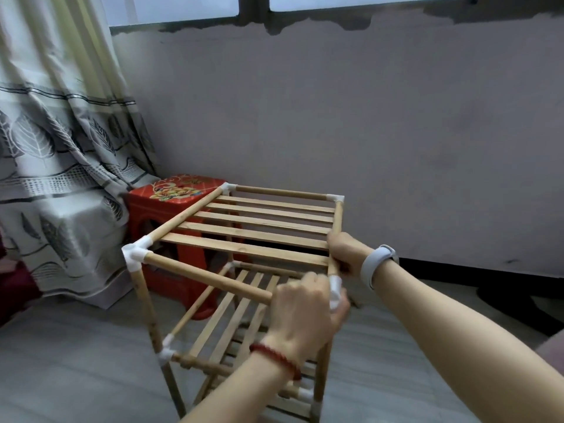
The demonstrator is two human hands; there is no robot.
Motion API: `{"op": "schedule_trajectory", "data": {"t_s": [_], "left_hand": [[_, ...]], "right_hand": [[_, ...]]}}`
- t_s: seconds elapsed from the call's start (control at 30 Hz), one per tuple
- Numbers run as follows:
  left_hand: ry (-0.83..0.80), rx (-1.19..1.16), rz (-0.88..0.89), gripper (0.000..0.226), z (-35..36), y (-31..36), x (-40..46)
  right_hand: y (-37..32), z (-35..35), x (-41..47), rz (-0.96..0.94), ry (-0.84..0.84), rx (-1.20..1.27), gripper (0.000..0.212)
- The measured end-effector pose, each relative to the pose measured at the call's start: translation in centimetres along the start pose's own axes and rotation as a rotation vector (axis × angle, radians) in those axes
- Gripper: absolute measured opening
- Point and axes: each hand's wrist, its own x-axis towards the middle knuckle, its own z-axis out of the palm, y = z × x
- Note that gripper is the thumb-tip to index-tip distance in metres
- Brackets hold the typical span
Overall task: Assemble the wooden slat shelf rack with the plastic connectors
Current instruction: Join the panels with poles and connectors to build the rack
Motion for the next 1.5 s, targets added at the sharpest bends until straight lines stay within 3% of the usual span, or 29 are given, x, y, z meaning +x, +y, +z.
{"op": "schedule_trajectory", "data": {"t_s": [0.13,0.33,0.43,0.6,0.67,0.77,0.83,1.23,1.5], "left_hand": [[-0.027,-0.031,0.018,0.04,-0.3,-0.7,-0.3],[-0.272,-0.081,0.128,0.037,-2.0,-2.9,-0.6],[-0.303,-0.152,0.176,0.048,-3.4,-4.9,-1.2],[-0.389,-0.147,0.23,0.031,-4.5,-5.9,-0.5],[-0.38,-0.093,0.27,0.033,-4.4,-5.7,-0.8],[-0.397,-0.067,0.28,0.039,-4.3,-6.1,-1.1],[-0.294,-0.079,0.301,0.04,-4.5,-7.0,-0.7],[-0.311,-0.133,0.315,0.046,-4.1,-7.8,-1.3],[-0.435,-0.175,0.272,0.077,-4.7,-7.9,-1.3]], "right_hand": [[-0.4,-0.4,-0.1,0.04,-0.033,0.01,0.028],[0.9,-1.5,-1.3,-0.097,-0.099,0.032,0.036],[2.6,-1.7,-3.7,-0.093,-0.197,0.13,0.045],[5.0,0.4,-8.2,-0.207,-0.31,-0.011,0.055],[5.5,1.2,-8.7,-0.263,-0.269,-0.002,0.045],[5.9,1.3,-8.6,-0.17,-0.199,0.213,0.025],[5.9,1.2,-9.0,-0.171,-0.172,0.244,0.02],[6.0,2.8,-10.4,-0.288,-0.117,0.134,0.025],[6.4,3.7,-10.0,-0.262,-0.178,0.173,0.034]]}}
